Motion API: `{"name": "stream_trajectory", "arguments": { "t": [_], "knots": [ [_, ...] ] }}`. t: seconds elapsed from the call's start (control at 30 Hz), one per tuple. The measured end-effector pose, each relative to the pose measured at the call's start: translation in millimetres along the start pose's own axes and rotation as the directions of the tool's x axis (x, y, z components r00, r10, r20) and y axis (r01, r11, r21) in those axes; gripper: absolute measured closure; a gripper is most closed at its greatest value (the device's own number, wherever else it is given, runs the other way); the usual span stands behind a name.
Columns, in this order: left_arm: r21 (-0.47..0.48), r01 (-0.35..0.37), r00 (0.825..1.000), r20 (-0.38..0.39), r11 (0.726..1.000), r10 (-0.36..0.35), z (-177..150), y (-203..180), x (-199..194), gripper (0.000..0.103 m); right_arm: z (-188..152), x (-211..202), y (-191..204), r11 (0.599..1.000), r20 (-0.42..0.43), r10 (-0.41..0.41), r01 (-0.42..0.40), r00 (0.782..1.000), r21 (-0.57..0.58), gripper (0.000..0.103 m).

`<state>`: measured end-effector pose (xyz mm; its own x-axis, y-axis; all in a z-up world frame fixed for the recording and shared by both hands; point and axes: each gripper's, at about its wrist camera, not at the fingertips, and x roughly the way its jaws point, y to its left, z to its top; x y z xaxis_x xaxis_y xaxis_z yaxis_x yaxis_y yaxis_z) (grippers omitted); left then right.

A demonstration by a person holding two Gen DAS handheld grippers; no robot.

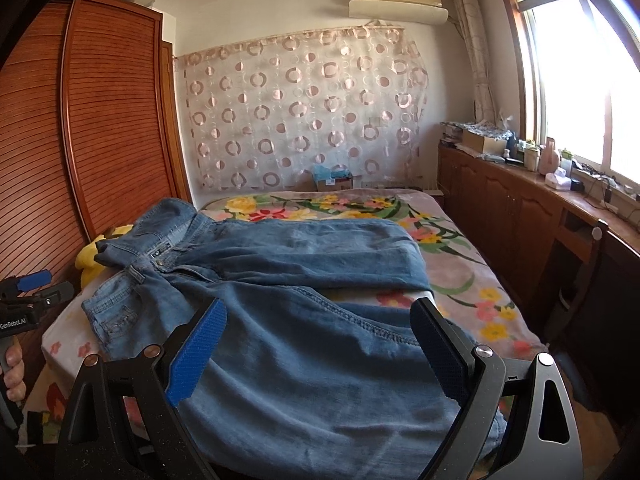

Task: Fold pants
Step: 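Move both open grippers down toward the edge of the blue jeans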

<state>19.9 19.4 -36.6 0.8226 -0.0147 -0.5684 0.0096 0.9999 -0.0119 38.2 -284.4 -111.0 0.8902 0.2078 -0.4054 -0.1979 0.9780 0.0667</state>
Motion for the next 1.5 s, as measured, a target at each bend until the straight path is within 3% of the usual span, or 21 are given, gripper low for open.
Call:
{"name": "stream_trajectory", "arguments": {
  "t": [0.37,0.63,0.8,1.23,1.5],
  "knots": [
    [-0.012,-0.019,0.998,-0.063,1.0,0.018,-14,25,25,0.012,-4,11,-30,0.996,-0.107,-0.084,0.088,0.991,0.03,0.009],
    [-0.067,-0.059,0.994,-0.094,0.996,0.052,-21,75,47,0.012,5,12,-21,0.994,-0.19,-0.111,0.113,0.975,0.0,0.009],
    [-0.088,-0.075,0.99,-0.125,0.993,0.064,-26,94,60,0.021,7,14,-28,0.993,-0.208,-0.109,0.114,0.972,0.013,0.01],
    [-0.104,-0.1,0.977,-0.2,0.99,0.078,-44,110,94,0.025,1,-2,-44,0.991,-0.248,-0.122,0.131,0.961,0.02,0.015],
    [-0.096,-0.11,0.97,-0.228,0.989,0.086,-50,105,106,0.025,-4,-18,-60,0.99,-0.296,-0.095,0.121,0.95,0.068,0.026]
  ]
}}
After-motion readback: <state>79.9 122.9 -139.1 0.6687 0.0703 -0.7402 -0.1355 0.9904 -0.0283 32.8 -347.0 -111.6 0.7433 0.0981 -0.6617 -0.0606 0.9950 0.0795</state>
